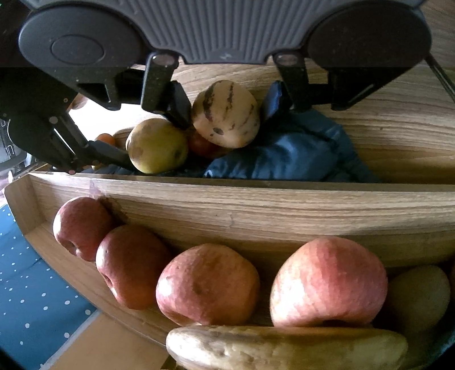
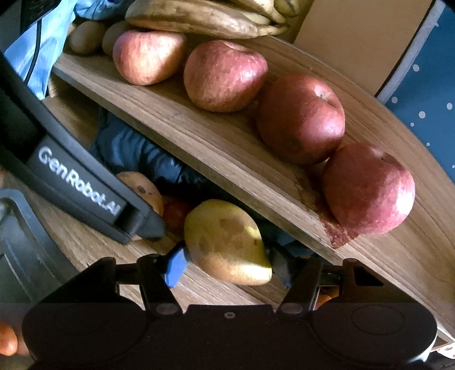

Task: Organize fruits
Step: 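Grasp the striped pale melon-pear with the left tool while the right tool grasps the brown pear, then carry the striped fruit with the left tool while the right tool carries the pear over the tray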

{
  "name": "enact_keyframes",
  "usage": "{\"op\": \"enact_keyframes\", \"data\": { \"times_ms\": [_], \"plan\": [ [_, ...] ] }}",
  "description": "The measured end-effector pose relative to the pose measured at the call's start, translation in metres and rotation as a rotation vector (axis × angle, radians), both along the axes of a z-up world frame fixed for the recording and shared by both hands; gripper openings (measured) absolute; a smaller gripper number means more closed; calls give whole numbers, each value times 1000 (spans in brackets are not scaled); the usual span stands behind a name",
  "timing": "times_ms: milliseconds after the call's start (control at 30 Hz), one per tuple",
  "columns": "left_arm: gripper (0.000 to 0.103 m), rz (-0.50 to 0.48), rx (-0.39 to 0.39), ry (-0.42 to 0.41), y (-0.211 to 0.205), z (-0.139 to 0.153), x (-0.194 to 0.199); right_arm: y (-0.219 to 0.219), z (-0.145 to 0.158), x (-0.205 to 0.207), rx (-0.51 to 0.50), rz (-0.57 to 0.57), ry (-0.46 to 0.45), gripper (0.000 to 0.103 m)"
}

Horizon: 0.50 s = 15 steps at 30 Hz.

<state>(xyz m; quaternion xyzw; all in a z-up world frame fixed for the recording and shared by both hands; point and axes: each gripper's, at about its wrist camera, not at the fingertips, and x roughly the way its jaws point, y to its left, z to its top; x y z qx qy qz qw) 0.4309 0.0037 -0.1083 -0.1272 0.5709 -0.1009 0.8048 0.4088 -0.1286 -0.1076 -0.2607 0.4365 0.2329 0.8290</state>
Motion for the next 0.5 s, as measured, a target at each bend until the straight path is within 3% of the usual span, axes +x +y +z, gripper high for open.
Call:
{"op": "enact_keyframes", "data": {
  "times_ms": [500],
  "plan": [
    [55,5,34,10,-22,0,-10,-10,3,-11,44,-42,8,62]
  ]
}}
